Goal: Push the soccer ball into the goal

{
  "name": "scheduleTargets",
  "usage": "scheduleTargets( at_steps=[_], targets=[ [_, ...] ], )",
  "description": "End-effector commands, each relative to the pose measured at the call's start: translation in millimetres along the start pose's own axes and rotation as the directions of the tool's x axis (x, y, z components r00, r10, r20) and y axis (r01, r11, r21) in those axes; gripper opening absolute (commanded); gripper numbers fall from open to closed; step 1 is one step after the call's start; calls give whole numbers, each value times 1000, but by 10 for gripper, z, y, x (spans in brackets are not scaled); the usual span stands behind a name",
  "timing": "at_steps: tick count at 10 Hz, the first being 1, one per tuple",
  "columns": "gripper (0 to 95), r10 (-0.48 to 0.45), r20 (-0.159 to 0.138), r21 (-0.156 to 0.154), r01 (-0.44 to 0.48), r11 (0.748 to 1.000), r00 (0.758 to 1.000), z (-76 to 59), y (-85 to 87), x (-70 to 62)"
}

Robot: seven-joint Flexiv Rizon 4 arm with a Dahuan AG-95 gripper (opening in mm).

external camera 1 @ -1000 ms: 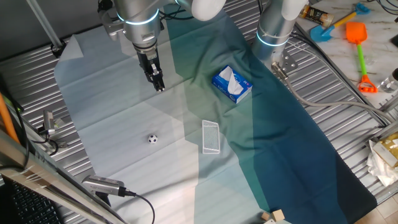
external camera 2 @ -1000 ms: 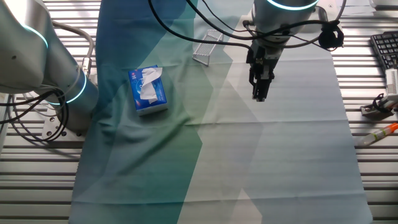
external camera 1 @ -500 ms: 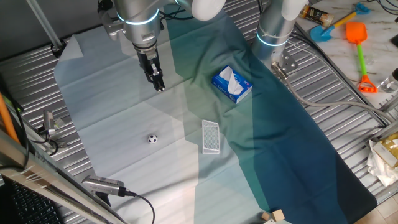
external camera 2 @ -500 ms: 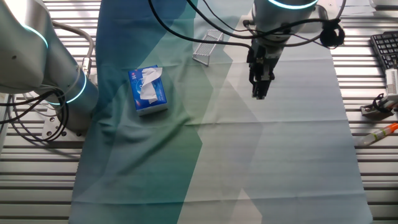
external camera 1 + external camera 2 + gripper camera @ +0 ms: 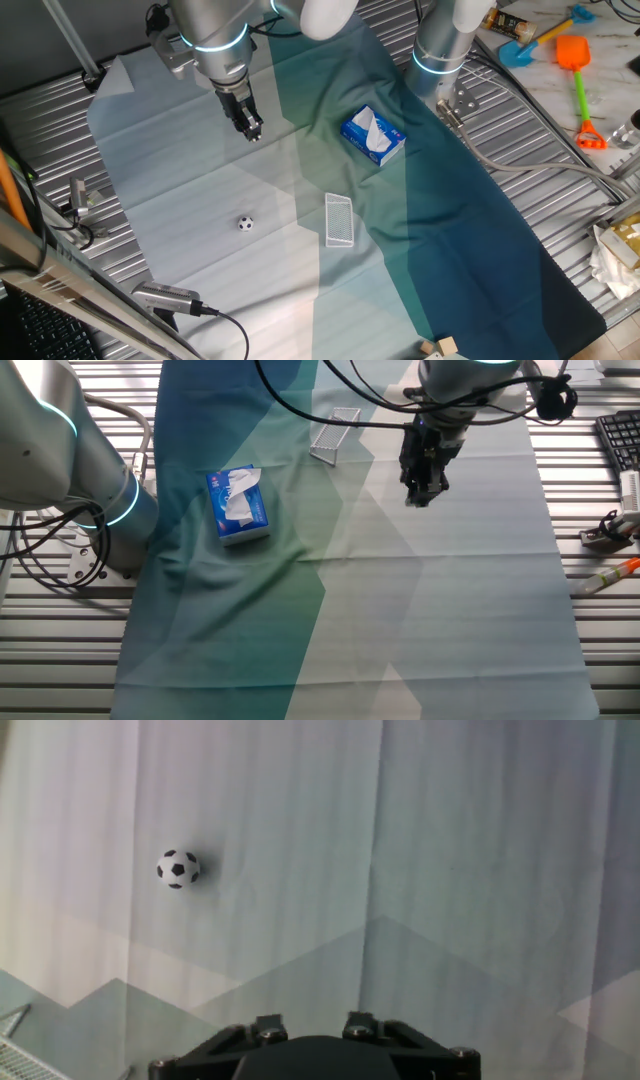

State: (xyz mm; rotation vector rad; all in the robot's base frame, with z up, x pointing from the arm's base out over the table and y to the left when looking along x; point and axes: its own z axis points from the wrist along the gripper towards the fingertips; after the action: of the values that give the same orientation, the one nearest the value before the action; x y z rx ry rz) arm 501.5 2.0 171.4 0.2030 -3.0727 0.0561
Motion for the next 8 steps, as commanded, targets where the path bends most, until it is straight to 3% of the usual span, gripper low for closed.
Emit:
scheduleTargets(
  at_steps=[1,8],
  targets=[
    [0,7,7,-4,-7,1000,1000,-4,-3,13],
    [0,7,3,-6,-7,1000,1000,-4,-3,14]
  ],
)
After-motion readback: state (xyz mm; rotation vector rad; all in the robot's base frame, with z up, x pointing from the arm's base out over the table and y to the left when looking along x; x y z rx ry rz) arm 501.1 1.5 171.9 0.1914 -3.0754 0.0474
